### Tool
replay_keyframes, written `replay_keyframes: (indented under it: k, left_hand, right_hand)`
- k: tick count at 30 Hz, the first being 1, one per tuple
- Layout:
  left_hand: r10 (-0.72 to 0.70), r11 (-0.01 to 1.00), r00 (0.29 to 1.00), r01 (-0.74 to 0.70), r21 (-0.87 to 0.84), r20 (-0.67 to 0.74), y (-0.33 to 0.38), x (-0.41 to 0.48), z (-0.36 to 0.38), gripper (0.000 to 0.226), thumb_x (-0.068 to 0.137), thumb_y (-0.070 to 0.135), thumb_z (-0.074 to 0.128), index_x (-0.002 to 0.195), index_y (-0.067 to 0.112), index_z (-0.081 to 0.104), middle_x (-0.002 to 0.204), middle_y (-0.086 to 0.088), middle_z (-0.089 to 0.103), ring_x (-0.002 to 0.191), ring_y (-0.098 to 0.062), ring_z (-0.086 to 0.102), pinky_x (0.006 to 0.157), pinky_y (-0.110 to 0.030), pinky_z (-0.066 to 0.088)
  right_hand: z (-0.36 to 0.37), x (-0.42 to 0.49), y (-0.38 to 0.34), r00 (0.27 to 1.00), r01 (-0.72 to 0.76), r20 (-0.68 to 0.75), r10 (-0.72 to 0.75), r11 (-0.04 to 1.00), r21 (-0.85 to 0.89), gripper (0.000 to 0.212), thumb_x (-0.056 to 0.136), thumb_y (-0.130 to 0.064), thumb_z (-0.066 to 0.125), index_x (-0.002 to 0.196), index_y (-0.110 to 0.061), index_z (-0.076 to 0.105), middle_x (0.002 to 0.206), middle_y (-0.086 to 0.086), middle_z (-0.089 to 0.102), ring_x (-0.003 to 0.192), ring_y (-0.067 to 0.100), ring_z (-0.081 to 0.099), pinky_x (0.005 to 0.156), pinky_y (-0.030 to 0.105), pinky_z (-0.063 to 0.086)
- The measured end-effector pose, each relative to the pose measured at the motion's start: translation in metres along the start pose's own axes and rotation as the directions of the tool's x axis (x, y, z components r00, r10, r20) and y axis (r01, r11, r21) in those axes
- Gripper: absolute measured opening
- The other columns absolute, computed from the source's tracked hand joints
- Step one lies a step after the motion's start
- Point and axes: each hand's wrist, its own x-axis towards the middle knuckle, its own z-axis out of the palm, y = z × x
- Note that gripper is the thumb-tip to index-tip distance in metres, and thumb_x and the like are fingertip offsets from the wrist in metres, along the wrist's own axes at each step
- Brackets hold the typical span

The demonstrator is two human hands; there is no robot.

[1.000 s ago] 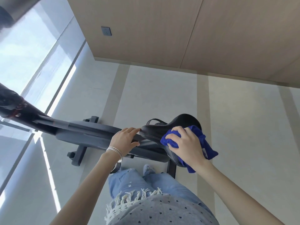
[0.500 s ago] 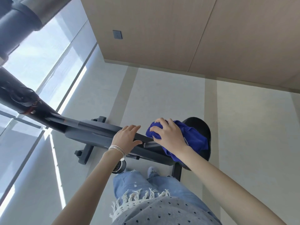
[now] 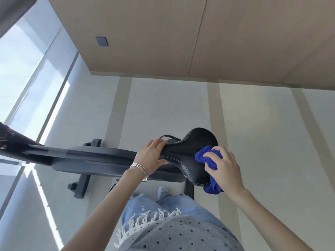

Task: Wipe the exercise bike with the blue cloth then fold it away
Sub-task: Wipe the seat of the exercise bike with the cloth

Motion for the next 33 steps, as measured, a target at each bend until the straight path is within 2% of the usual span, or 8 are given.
replay_keyframes:
  k: [4, 8, 14, 18, 25, 28, 33]
  left_hand:
    - [0.039, 0.999, 0.999, -0.039, -0.001, 0.033, 0.012, 0.015, 0.004, 0.071, 0.082, 0.041, 0.064, 0.142, 0.02, 0.032, 0.143, 0.003, 0.04, 0.131, -0.019, 0.038, 0.103, -0.035, 0.039]
    - [0.042, 0.999, 0.995, -0.043, 0.014, 0.089, 0.016, 0.024, 0.01, 0.072, 0.081, 0.044, 0.065, 0.142, 0.022, 0.032, 0.143, 0.003, 0.042, 0.13, -0.02, 0.04, 0.105, -0.033, 0.036]
    - [0.012, 0.999, 0.998, -0.009, -0.036, 0.07, 0.013, 0.026, 0.011, 0.071, 0.076, 0.044, 0.069, 0.138, 0.026, 0.039, 0.138, 0.007, 0.048, 0.125, -0.019, 0.046, 0.1, -0.032, 0.04]
    - [0.003, 0.997, 0.998, 0.003, -0.081, 0.067, 0.012, 0.024, 0.01, 0.07, 0.075, 0.041, 0.071, 0.136, 0.026, 0.042, 0.136, 0.007, 0.05, 0.122, -0.019, 0.047, 0.098, -0.033, 0.042]
    - [0.001, 0.988, 0.997, 0.01, -0.155, 0.074, 0.011, 0.025, 0.009, 0.069, 0.071, 0.037, 0.076, 0.132, 0.024, 0.048, 0.13, 0.003, 0.055, 0.118, -0.022, 0.049, 0.096, -0.038, 0.045]
    - [-0.005, 0.986, 0.997, 0.017, -0.168, 0.071, 0.011, 0.026, 0.008, 0.069, 0.069, 0.036, 0.077, 0.131, 0.023, 0.05, 0.128, 0.003, 0.056, 0.117, -0.023, 0.05, 0.095, -0.038, 0.045]
    - [-0.022, 0.983, 0.997, 0.035, -0.18, 0.072, 0.013, 0.024, 0.008, 0.068, 0.07, 0.037, 0.076, 0.131, 0.025, 0.049, 0.129, 0.004, 0.055, 0.119, -0.021, 0.049, 0.096, -0.036, 0.045]
  right_hand:
    - [0.006, -0.025, -0.008, 0.999, -0.039, -0.027, 0.039, 0.999, 0.02, 0.033, 0.063, -0.013, 0.082, 0.092, -0.021, 0.069, 0.106, 0.005, 0.062, 0.085, 0.028, 0.058, 0.06, 0.028, 0.05]
    - [0.009, -0.021, -0.015, 0.997, -0.038, -0.071, 0.037, 0.999, -0.004, 0.033, 0.058, -0.014, 0.083, 0.088, -0.021, 0.07, 0.102, 0.005, 0.064, 0.079, 0.028, 0.058, 0.058, 0.025, 0.047]
    - [0.012, 0.026, -0.026, 1.0, 0.016, -0.025, -0.017, 0.999, -0.041, 0.024, 0.063, -0.017, 0.078, 0.085, -0.022, 0.07, 0.097, 0.003, 0.064, 0.076, 0.027, 0.057, 0.054, 0.032, 0.052]
    - [0.014, 0.026, -0.026, 0.999, 0.035, -0.027, -0.036, 0.999, -0.037, 0.023, 0.067, -0.02, 0.075, 0.089, -0.023, 0.07, 0.1, 0.003, 0.063, 0.079, 0.026, 0.056, 0.057, 0.031, 0.052]
    - [0.014, -0.042, -0.009, 0.965, 0.258, -0.042, -0.259, 0.966, -0.025, 0.028, 0.063, -0.016, 0.075, 0.089, -0.023, 0.067, 0.103, 0.003, 0.064, 0.082, 0.026, 0.055, 0.069, 0.03, 0.051]
    - [0.015, -0.06, -0.011, 0.956, 0.292, 0.007, -0.292, 0.955, -0.052, 0.031, 0.061, -0.017, 0.077, 0.089, -0.023, 0.066, 0.105, 0.003, 0.064, 0.082, 0.026, 0.055, 0.067, 0.03, 0.052]
    - [0.022, -0.015, -0.044, 0.973, 0.231, 0.023, -0.229, 0.967, -0.104, 0.027, 0.061, -0.024, 0.079, 0.086, -0.023, 0.068, 0.1, 0.002, 0.066, 0.076, 0.025, 0.057, 0.057, 0.031, 0.052]
